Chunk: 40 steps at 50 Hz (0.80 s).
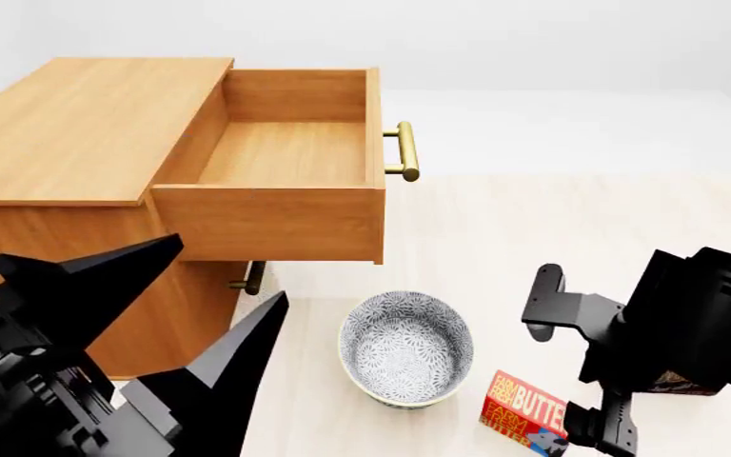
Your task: Put the butter at the back in the top drawer of the cabinet and close it.
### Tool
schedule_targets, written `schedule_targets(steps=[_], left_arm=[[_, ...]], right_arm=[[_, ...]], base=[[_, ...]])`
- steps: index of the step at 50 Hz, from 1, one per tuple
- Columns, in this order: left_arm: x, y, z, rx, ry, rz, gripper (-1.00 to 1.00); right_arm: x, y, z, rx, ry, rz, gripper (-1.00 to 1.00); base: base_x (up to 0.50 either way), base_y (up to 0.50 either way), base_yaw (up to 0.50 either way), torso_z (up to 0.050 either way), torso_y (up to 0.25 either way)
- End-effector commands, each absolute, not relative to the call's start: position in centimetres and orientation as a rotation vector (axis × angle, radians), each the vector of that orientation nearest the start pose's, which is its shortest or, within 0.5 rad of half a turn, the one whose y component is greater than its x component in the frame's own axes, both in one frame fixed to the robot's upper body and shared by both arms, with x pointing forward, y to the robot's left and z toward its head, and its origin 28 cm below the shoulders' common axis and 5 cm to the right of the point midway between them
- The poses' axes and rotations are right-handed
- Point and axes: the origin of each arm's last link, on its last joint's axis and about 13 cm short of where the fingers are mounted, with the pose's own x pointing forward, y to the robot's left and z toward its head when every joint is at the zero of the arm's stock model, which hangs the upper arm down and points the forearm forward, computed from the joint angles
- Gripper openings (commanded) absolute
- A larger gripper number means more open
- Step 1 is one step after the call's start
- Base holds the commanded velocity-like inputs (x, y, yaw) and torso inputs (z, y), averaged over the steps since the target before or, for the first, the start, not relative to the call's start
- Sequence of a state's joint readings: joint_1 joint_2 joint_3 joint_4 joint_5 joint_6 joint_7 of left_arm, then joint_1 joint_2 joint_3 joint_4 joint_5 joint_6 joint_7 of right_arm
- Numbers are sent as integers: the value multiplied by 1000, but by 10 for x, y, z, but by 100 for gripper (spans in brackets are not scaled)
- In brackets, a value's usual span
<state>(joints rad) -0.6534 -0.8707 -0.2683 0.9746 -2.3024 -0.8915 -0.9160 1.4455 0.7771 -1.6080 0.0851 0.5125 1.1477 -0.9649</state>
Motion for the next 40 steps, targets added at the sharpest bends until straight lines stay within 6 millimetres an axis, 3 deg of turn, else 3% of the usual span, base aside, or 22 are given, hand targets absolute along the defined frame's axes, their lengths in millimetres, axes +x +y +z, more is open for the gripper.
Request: schedule_targets(steps=[1,40], left_arm=[[107,244,274,-120,2,-641,100],[109,244,271,-122,13,-639,100]], right_arm=[[322,-217,192,-773,1314,863,100],[332,-218,171,-769,1334,829,100]], base=[[0,0,0,0,0],[0,0,0,0,0]])
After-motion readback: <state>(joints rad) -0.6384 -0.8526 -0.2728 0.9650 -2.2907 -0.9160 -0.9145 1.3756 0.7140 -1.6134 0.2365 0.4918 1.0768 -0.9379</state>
